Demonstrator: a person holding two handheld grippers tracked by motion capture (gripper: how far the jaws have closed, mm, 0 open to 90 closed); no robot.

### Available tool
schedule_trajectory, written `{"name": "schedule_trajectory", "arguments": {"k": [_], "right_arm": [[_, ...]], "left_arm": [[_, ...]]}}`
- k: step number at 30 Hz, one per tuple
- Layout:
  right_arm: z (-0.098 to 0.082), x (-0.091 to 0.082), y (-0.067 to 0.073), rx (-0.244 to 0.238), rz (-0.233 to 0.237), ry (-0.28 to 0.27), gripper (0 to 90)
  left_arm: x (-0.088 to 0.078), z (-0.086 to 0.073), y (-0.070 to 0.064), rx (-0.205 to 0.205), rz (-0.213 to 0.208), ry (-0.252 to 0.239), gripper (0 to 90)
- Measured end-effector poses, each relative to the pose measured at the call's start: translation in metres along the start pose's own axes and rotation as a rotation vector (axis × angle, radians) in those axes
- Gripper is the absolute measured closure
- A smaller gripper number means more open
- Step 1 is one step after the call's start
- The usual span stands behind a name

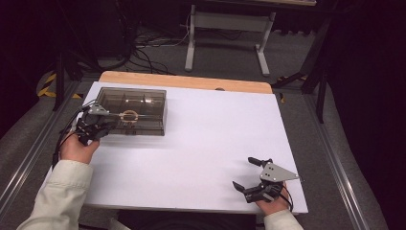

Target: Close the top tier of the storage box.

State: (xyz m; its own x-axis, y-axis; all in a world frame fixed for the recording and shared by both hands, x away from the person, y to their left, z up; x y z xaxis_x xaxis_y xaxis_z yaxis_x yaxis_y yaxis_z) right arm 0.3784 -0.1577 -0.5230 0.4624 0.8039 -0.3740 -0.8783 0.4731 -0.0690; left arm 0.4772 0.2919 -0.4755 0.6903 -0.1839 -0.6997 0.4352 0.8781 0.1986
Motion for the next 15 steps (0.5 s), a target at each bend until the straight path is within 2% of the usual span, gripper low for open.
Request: {"name": "schedule_trajectory", "arguments": {"k": [3,4,5,15], "right_arm": [[-0.0001,0.0001,0.0,0.0,0.0,0.001,1.3],[-0.0001,0.0001,0.0,-0.001,0.0,0.001,1.3],[-0.0001,0.0001,0.0,-0.001,0.0,0.001,1.3],[-0.0001,0.0001,0.0,-0.001,0.0,0.001,1.3]], "left_arm": [[0.0031,0.0021,0.0045,0.0,0.043,-0.014,89.7],[0.0047,0.0027,0.0058,-0.011,0.054,-0.019,89.7],[0.0052,0.0024,0.0047,-0.016,0.034,-0.017,89.7],[0.0029,0.0022,0.0037,-0.013,0.039,-0.015,89.3]]}}
Point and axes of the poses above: each handheld gripper's, and its own axes: x roughly forward along the jaws, z roughly out of its top, y roughly to its left, the point moved 9 cm from there along x, roughly forward along the jaws, and after that the axes turned 7 degrees about z, right-handed, at the moved point
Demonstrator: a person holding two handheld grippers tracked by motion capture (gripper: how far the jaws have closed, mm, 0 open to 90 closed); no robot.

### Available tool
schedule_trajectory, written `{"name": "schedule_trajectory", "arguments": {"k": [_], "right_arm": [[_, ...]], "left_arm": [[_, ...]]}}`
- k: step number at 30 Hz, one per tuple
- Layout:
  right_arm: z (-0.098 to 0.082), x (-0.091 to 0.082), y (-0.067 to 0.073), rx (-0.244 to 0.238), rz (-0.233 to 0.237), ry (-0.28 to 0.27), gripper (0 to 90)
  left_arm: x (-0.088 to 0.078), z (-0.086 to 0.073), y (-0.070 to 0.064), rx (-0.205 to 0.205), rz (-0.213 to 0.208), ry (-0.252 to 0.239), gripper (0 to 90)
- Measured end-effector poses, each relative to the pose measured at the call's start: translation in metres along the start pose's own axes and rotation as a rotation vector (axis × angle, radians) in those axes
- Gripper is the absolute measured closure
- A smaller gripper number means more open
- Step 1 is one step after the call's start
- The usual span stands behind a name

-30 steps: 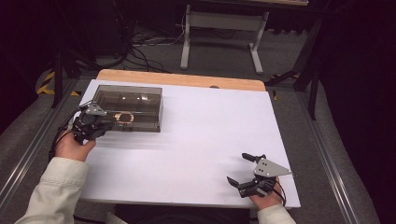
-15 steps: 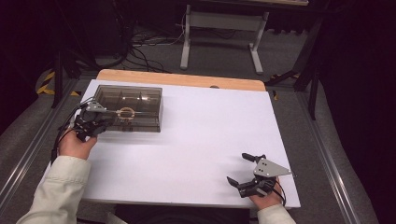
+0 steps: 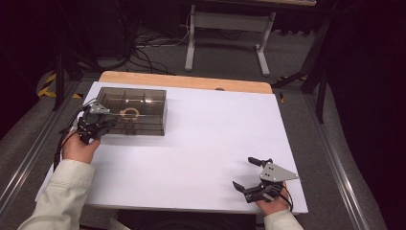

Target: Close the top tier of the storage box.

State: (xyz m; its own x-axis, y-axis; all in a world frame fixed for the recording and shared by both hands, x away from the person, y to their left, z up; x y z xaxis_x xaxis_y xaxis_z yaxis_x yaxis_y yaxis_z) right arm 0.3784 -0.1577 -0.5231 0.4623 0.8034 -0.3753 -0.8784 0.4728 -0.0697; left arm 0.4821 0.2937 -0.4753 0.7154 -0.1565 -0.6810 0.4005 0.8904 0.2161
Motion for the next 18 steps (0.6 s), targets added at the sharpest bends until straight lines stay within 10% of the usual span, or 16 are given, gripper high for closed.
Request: {"name": "schedule_trajectory", "arguments": {"k": [18], "right_arm": [[0.0,0.0,0.0,0.003,-0.004,0.001,1.3]], "left_arm": [[-0.033,0.013,-0.015,0.01,-0.073,-0.077,72.2]]}}
Point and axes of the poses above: each handheld gripper's, and its own axes: x roughly forward along the jaws, z roughly out of its top, y roughly to its left, the point moved 9 cm from there along x, roughly forward along the jaws, and after that the axes turned 7 degrees about z, right-handed, at the moved point
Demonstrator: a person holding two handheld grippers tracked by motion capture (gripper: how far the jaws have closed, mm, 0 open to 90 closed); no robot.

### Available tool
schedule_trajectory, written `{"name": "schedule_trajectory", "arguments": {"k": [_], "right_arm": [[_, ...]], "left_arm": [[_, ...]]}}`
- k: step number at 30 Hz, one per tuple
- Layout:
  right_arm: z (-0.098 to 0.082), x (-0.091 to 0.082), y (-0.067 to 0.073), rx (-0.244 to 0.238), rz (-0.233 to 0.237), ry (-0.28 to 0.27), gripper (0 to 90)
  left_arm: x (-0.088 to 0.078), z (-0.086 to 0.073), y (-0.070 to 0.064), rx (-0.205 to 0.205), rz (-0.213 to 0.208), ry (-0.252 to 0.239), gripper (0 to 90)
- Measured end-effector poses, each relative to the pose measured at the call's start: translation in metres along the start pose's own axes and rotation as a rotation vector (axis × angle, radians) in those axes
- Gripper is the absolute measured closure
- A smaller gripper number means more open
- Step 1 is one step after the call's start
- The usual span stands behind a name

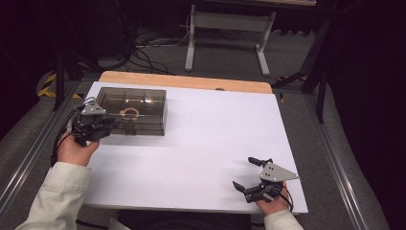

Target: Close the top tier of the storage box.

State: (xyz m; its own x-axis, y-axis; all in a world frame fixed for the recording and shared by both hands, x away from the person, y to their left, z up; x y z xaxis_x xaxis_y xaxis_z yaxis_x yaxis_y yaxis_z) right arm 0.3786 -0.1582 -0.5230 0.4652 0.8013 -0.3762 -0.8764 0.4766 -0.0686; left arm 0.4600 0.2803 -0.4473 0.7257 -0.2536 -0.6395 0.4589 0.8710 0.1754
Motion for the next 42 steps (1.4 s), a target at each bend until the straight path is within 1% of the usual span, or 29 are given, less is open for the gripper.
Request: {"name": "schedule_trajectory", "arguments": {"k": [4,5,6,7,8,9,11,12,13,14,15,18,19,20,21,23,24,25,26,28,29,32,37,39,41,42], "right_arm": [[0.0,0.0,0.0,0.0,0.001,0.001,1.3],[0.0,0.0,0.0,0.0,-0.001,0.002,1.3],[0.0,0.0,0.0,0.0,-0.001,0.002,1.3],[0.0,0.0,0.0,0.001,-0.001,0.0,1.3],[0.0,0.0,0.0,0.002,0.0,0.0,1.3],[0.0,0.0,0.0,0.005,0.003,-0.002,1.3],[0.0,0.0,-0.001,0.005,0.0,-0.001,1.3],[0.0,0.0,-0.001,0.004,0.0,0.002,1.3],[0.001,0.0,0.0,0.005,0.003,-0.003,1.3],[0.001,0.0,0.0,0.005,0.003,-0.003,1.3],[0.0,0.0,-0.001,0.002,0.003,-0.002,1.3],[0.0,0.0,-0.001,0.003,0.005,-0.004,1.3],[0.001,0.0,-0.001,0.005,0.004,-0.005,1.3],[0.001,0.0,-0.001,0.005,0.004,-0.006,1.3],[0.001,0.0,-0.001,0.005,0.004,-0.006,1.3],[0.001,0.0,-0.001,0.007,0.004,-0.007,1.3],[0.001,0.0,0.0,0.008,0.004,-0.007,1.3],[0.001,0.0,0.0,0.008,0.004,-0.007,1.3],[0.001,0.0,0.0,0.008,0.005,-0.007,1.3],[0.001,0.0,0.0,0.008,0.005,-0.007,1.3],[0.001,0.0,0.0,0.007,0.005,-0.008,1.3],[0.001,0.0,0.0,0.01,0.005,-0.009,1.3],[0.001,0.0,0.0,0.006,0.007,-0.007,1.3],[0.001,0.0,0.0,0.007,0.006,-0.007,1.3],[0.001,0.0,0.0,0.006,0.005,-0.005,1.3],[0.001,0.0,0.0,0.006,0.005,-0.006,1.3]], "left_arm": [[-0.006,0.003,-0.004,0.008,-0.008,-0.018,68.9],[-0.007,0.004,-0.007,0.002,-0.028,-0.02,67.3],[-0.01,0.005,-0.009,0.001,-0.04,-0.031,65.9],[-0.011,0.006,-0.01,0.002,-0.043,-0.035,62.7],[-0.013,0.007,-0.014,-0.001,-0.064,-0.041,59.7],[-0.015,0.008,-0.015,0.01,-0.062,-0.048,56.2],[-0.02,0.01,-0.021,0.014,-0.081,-0.069,50.2],[-0.022,0.011,-0.023,0.013,-0.09,-0.078,45.9],[-0.024,0.011,-0.025,0.009,-0.097,-0.089,38.7],[-0.026,0.012,-0.027,0.011,-0.108,-0.096,38.7],[-0.028,0.012,-0.03,0.007,-0.12,-0.11,34.8],[-0.031,0.012,-0.038,0.015,-0.139,-0.135,22.9],[-0.032,0.012,-0.039,0.016,-0.136,-0.144,20.1],[-0.033,0.012,-0.041,0.011,-0.151,-0.153,16.3],[-0.033,0.011,-0.044,0.013,-0.168,-0.164,16.3],[-0.035,0.01,-0.051,0.011,-0.203,-0.192,12.1],[-0.035,0.01,-0.054,0.01,-0.212,-0.204,9.4],[-0.035,0.009,-0.056,0.017,-0.222,-0.21,9.4],[-0.036,0.008,-0.061,-0.011,-0.243,-0.221,7.6],[-0.036,0.006,-0.065,0.008,-0.253,-0.233,5.1],[-0.037,0.004,-0.068,0.05,-0.259,-0.248,4.4],[-0.037,-0.001,-0.075,0.046,-0.285,-0.278,1.5],[-0.035,-0.013,-0.082,0.036,-0.326,-0.304,0.4],[-0.034,-0.019,-0.084,0.019,-0.354,-0.321,0.3],[-0.032,-0.023,-0.085,0.012,-0.365,-0.33,0.3],[-0.031,-0.026,-0.086,0.009,-0.363,-0.33,0.1]]}}
Point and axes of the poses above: each handheld gripper's, and its own axes: x roughly forward along the jaws, z roughly out of its top, y roughly to its left, the point moved 9 cm from there along x, roughly forward along the jaws, and after that the axes turned 7 degrees about z, right-handed, at the moved point
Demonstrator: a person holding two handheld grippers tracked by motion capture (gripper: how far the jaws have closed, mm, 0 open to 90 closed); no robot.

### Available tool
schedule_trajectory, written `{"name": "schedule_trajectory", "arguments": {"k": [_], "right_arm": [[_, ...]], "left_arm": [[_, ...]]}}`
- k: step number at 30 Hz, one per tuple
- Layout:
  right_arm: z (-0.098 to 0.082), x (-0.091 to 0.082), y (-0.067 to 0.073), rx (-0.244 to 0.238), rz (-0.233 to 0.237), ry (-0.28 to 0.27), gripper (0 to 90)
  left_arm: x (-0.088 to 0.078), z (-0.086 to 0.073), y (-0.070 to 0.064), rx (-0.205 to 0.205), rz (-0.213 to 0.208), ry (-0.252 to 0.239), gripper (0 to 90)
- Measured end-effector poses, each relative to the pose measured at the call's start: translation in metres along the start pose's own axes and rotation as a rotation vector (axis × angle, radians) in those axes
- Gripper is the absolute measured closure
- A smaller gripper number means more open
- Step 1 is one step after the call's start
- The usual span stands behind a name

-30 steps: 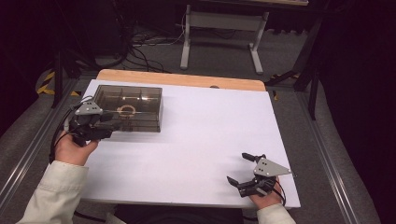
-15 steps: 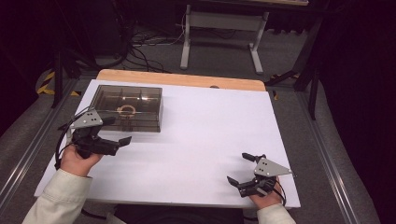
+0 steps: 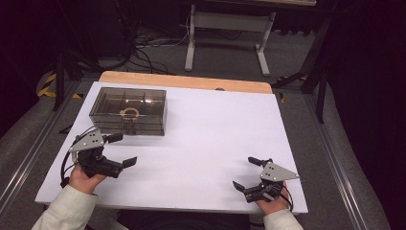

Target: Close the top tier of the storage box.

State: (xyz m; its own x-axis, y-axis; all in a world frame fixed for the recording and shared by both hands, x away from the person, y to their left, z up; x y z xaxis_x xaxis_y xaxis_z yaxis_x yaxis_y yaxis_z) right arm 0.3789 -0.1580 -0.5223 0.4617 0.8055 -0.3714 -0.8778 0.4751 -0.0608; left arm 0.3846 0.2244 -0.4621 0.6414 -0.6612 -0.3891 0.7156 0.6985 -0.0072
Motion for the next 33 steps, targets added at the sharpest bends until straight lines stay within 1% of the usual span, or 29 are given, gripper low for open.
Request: {"name": "schedule_trajectory", "arguments": {"k": [3,6,8,12,14,16,21,23,25,27,30,33], "right_arm": [[0.0,0.0,0.0,-0.001,0.0,0.001,1.3],[0.0,0.0,0.0,0.0,0.001,0.0,1.3],[0.0,0.0,0.0,0.0,0.001,0.0,1.3],[0.0,0.0,0.0,-0.001,0.001,0.0,1.3],[0.0,0.0,0.0,0.0,0.002,0.0,1.3],[0.0,0.0,0.0,-0.001,0.002,0.0,1.3],[0.0,0.0,0.0,-0.001,0.003,0.0,1.3],[0.0,0.0,0.0,-0.001,0.003,0.0,1.3],[0.0,0.0,0.0,0.0,0.005,-0.002,1.3],[0.0,0.0,0.0,-0.001,0.006,-0.002,1.3],[0.0,0.0,0.001,-0.004,0.006,0.0,1.3],[0.0,0.0,0.001,-0.008,0.007,0.002,1.3]], "left_arm": [[0.001,-0.007,-0.001,0.011,0.005,-0.002,0.1],[0.003,-0.015,-0.004,0.014,0.0,-0.009,0.1],[0.004,-0.02,-0.005,0.018,0.009,-0.007,0.1],[0.008,-0.031,-0.008,0.047,0.023,0.0,0.1],[0.009,-0.036,-0.009,0.046,0.02,0.005,0.1],[0.01,-0.041,-0.01,0.037,0.016,-0.002,0.1],[0.009,-0.05,-0.011,0.047,0.017,-0.009,0.1],[0.009,-0.054,-0.011,0.057,0.025,0.0,0.1],[0.011,-0.058,-0.012,0.065,0.016,0.013,0.1],[0.013,-0.06,-0.013,0.07,0.015,0.03,0.1],[0.016,-0.056,-0.01,0.081,0.036,0.021,0.0],[0.017,-0.055,-0.01,0.085,0.036,0.027,0.1]]}}
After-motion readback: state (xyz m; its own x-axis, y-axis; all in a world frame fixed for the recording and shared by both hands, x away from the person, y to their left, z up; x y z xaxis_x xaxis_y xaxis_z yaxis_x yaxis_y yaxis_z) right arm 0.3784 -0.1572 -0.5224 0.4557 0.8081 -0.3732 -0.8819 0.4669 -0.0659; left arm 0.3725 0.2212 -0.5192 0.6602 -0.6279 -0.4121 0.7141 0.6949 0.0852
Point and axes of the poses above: each handheld gripper's, and its own axes: x roughly forward along the jaws, z roughly out of its top, y roughly to its left, the point moved 9 cm from there along x, roughly forward along the jaws, and after that the axes turned 7 degrees about z, right-handed, at the moved point
